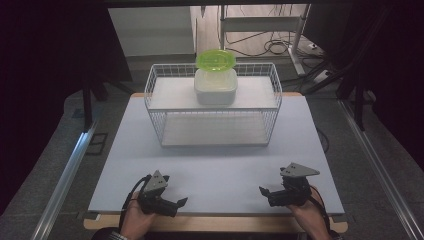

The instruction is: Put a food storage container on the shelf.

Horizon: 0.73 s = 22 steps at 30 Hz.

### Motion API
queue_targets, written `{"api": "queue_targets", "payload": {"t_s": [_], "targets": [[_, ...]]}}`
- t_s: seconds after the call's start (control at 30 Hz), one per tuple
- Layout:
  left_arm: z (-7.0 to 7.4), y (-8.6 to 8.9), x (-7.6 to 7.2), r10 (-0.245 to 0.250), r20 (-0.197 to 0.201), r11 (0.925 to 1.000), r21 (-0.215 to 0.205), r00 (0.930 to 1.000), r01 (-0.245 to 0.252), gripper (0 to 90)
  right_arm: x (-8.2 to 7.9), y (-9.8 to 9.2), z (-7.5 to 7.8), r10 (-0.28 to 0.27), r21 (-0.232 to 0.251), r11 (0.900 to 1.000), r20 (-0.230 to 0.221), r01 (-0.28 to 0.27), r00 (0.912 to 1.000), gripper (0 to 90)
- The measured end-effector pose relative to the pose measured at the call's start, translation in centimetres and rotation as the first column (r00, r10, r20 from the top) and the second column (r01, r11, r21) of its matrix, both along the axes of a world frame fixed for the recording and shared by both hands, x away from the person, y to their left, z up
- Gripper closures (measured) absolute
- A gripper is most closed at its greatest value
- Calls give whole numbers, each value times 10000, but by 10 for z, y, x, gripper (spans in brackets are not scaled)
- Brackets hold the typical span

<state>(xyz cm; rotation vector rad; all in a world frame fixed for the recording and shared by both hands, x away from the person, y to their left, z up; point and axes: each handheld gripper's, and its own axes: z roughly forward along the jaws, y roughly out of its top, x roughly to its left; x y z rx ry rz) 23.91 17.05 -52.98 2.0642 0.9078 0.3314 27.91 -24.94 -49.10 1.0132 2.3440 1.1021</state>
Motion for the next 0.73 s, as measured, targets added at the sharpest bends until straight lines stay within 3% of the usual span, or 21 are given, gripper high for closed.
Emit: {"api": "queue_targets", "payload": {"t_s": [0.73], "targets": [[-2, -3, 0, -98, -15, 9995, 302, 10000, 98, 0, 2, 11, -21, 363, -864, 9953, -829, -435, 9959, 0]]}}
